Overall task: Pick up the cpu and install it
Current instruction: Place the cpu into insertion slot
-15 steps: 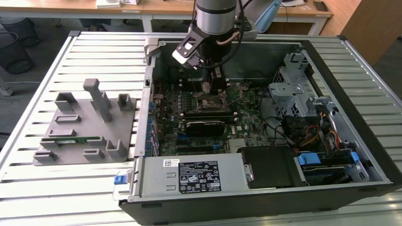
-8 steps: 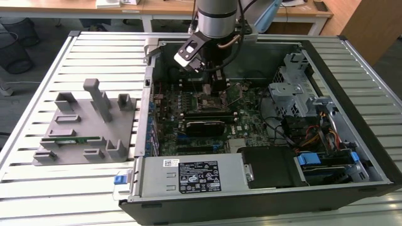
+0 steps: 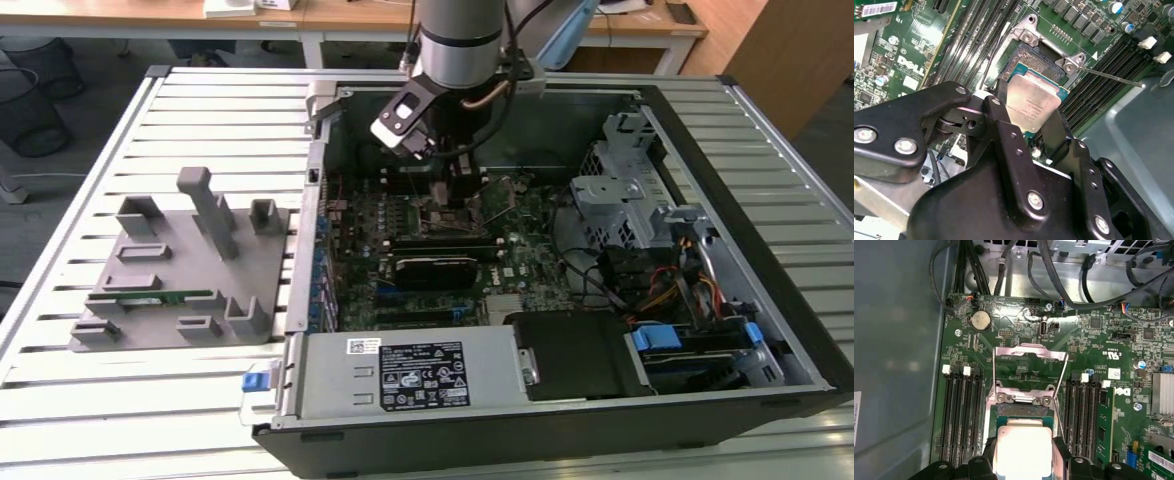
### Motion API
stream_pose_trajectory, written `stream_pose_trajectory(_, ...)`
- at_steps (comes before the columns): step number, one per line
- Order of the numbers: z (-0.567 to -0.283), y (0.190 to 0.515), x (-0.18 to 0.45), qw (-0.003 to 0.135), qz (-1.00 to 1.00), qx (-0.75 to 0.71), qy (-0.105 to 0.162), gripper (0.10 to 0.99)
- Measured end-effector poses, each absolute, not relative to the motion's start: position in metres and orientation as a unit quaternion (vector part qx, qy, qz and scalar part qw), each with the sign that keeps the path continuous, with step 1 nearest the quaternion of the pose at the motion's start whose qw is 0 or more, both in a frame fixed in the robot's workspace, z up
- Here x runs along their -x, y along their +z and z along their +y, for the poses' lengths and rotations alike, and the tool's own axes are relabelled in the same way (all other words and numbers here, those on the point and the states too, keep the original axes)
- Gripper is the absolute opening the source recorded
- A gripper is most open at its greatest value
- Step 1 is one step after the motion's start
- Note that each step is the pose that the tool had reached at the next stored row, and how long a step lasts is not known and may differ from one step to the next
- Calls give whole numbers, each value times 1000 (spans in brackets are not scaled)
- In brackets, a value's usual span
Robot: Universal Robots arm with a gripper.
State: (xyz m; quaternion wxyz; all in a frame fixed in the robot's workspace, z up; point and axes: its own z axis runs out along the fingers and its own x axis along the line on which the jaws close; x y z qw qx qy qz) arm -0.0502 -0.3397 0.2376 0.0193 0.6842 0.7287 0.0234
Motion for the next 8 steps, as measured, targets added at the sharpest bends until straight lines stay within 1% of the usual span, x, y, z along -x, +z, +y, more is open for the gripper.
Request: stream_pose_trajectory(8,-339,227,50,19,726,-687,23,525)
